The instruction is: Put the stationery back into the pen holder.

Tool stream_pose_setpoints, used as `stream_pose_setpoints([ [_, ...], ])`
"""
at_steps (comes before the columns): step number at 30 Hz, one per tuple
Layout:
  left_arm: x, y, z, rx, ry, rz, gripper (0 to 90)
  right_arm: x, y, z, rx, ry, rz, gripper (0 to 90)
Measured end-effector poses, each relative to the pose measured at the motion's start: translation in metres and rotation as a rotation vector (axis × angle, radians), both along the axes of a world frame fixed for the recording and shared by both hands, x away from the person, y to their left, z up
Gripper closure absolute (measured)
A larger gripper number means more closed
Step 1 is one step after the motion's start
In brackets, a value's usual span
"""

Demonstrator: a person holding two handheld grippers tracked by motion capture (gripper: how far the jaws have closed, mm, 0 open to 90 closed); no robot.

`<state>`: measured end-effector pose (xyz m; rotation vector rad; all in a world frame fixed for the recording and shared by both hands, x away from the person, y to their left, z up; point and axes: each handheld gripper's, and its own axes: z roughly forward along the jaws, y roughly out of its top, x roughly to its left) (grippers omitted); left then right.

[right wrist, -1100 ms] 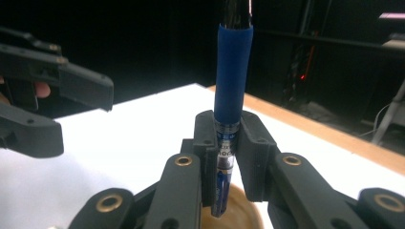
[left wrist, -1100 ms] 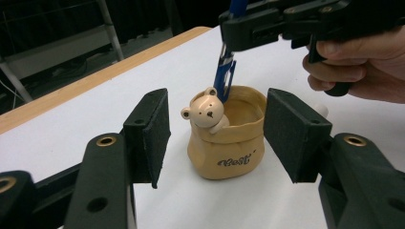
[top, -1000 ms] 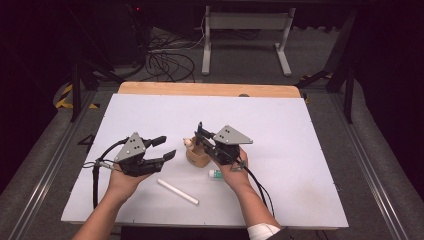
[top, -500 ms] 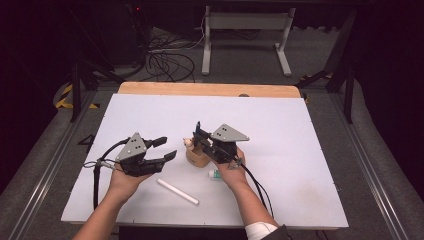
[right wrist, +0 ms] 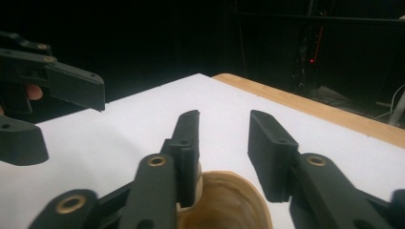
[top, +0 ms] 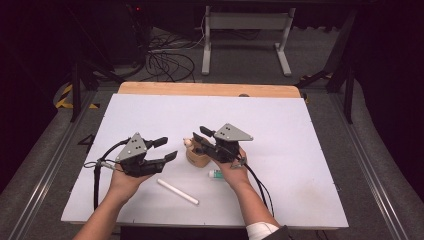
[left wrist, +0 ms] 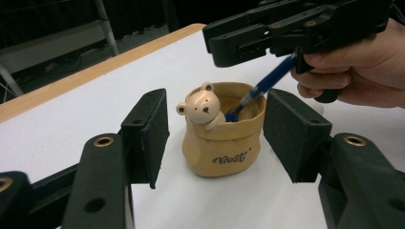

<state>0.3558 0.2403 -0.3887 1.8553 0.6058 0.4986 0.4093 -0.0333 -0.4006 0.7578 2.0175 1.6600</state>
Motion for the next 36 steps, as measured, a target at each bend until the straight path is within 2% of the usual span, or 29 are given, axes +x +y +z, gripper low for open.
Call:
stream_pose_setpoints([
  [10,-0.002,0.0,0.002,-0.004,-0.003,-0.002,42.1,-0.009,-0.035,0.021,0.056,-0.031,0.023,47.0],
  [13,-0.002,0.0,0.002,-0.005,-0.007,-0.003,42.1,-0.013,-0.048,0.025,0.05,-0.033,0.052,39.0],
  [16,-0.001,0.0,0.002,-0.007,-0.006,-0.002,41.8,-0.02,-0.06,0.027,0.033,-0.047,0.059,36.4],
  [19,0.0,0.0,0.003,-0.005,-0.017,0.0,41.5,-0.026,-0.073,0.028,0.018,-0.053,0.063,30.7],
  [22,0.0,0.0,0.003,-0.013,-0.009,0.001,40.3,-0.032,-0.084,0.027,0.002,-0.061,0.068,26.7],
  [27,0.0,0.002,0.004,-0.018,-0.009,0.001,37.7,-0.036,-0.102,0.024,0.002,-0.068,0.066,22.0],
  [33,0.002,0.003,0.004,-0.023,-0.001,0.004,33.0,-0.041,-0.124,0.021,0.008,-0.065,0.112,19.1],
  [36,0.001,0.003,0.004,-0.03,0.005,0.006,31.8,-0.042,-0.132,0.019,-0.003,-0.046,0.13,17.4],
])
